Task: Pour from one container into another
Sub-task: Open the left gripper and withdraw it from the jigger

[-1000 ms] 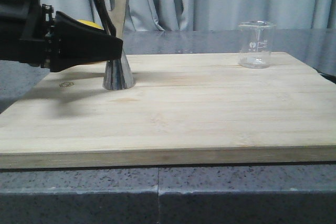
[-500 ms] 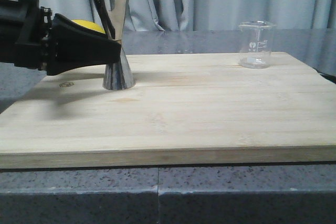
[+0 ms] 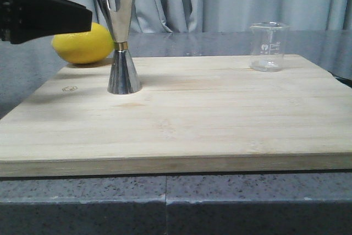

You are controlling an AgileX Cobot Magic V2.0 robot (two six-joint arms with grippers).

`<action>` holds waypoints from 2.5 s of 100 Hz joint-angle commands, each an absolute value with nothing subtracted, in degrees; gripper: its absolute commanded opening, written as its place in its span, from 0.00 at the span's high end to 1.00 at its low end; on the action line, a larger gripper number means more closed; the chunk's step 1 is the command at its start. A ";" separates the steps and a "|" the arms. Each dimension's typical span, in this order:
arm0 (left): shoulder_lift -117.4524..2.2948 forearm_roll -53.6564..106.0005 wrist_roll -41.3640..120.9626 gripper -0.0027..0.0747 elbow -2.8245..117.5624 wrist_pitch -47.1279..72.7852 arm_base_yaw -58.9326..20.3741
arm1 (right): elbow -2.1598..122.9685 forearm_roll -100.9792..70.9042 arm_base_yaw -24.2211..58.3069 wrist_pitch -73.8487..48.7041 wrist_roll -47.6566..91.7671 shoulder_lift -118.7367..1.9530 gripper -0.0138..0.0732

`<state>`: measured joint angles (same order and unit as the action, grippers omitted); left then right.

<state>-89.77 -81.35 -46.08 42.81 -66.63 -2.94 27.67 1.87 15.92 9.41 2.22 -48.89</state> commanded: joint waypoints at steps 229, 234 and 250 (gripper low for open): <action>-16.75 -66.44 -70.39 0.99 18.76 -14.27 12.46 | 33.03 3.42 0.16 -15.87 12.44 -20.60 0.92; -16.75 -66.87 -70.39 0.99 18.72 -14.84 12.46 | 33.03 3.42 0.16 -15.98 12.44 -20.47 0.92; -16.75 -66.85 -70.39 0.99 16.53 -16.38 12.46 | 32.69 3.42 0.16 -17.21 12.44 -19.15 0.92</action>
